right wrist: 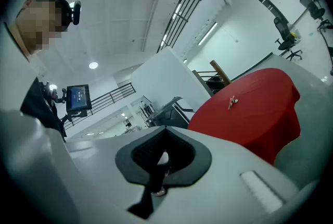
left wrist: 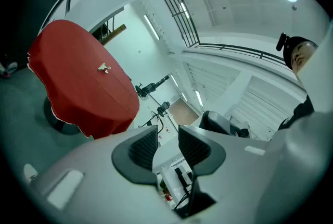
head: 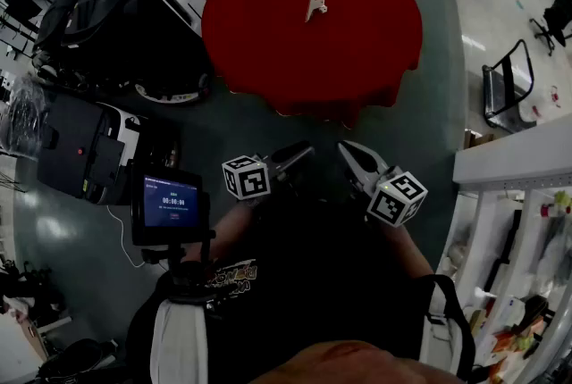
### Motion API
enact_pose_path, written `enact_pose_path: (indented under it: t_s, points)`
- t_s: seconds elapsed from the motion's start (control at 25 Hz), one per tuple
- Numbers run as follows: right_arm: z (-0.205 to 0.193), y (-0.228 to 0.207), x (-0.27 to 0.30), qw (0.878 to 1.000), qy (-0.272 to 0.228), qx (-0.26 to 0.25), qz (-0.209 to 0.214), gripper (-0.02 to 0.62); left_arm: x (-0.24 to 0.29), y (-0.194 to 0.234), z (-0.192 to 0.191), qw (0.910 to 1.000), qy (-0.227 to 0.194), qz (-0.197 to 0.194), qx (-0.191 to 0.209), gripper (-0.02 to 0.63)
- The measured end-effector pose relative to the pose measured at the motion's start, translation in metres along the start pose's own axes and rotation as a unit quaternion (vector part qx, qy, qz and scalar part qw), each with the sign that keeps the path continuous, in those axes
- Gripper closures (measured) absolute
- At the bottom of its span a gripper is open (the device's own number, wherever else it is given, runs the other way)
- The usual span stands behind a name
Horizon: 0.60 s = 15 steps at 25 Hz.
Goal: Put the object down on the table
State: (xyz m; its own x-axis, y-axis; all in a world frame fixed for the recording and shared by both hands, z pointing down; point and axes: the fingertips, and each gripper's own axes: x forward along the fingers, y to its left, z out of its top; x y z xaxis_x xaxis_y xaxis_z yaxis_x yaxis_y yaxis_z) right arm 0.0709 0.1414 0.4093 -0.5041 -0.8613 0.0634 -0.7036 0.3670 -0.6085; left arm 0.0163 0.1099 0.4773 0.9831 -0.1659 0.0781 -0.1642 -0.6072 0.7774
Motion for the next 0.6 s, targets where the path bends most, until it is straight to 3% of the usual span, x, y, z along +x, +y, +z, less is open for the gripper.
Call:
enact_pose_path:
  t_s: [0.6]
  points:
    - [0.0016, -0.0030, -0.0003, 1.000, -0.003, 0.005, -0.004, 0.594, 0.0036, 0.0021, 0.0005, 1.0000, 0.004, 0.000, -0.003, 0.471]
